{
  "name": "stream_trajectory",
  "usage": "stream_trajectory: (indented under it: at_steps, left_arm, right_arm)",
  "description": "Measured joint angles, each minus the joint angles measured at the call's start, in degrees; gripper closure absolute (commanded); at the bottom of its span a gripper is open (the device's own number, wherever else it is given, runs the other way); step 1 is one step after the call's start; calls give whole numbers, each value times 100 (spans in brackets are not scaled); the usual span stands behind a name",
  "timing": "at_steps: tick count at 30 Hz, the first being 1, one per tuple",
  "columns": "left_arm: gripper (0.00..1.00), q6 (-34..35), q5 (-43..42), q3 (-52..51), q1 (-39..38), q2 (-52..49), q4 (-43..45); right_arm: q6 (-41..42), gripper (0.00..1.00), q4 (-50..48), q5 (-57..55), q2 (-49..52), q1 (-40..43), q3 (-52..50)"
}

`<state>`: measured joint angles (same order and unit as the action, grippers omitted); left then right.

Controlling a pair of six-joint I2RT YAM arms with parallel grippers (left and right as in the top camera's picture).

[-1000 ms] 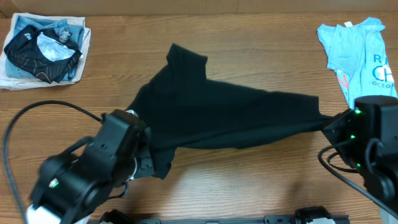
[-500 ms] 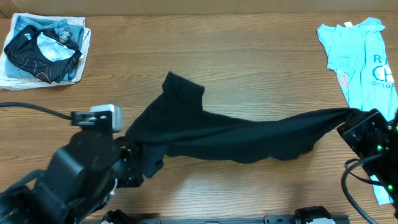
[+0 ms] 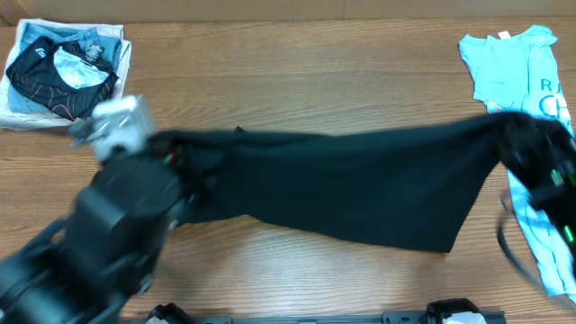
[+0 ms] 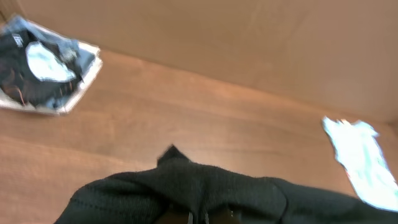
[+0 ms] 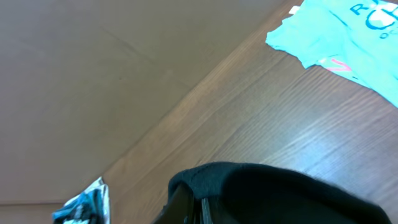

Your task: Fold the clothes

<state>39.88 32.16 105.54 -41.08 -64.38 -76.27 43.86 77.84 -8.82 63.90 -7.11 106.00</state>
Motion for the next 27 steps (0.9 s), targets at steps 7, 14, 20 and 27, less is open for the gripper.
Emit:
stream_trajectory:
  at_steps: [7, 14, 20, 27]
  left_arm:
    - [96, -459, 669, 7, 433, -1482, 1108]
    - [91, -1167, 619, 7, 1569, -3285, 3075]
    - [0, -1884, 525, 7, 2406, -4645, 4203]
    - [0, -2155, 391, 2, 2736, -5134, 3550]
  right_arm:
    - [-33, 96, -920, -39, 1582, 0, 2]
    - [-44, 96, -2426, -433, 3152, 0, -4]
    - [-378, 14, -3534, -796, 4354, 0, -2]
    - [-820, 0, -3250, -918, 4900, 0, -26]
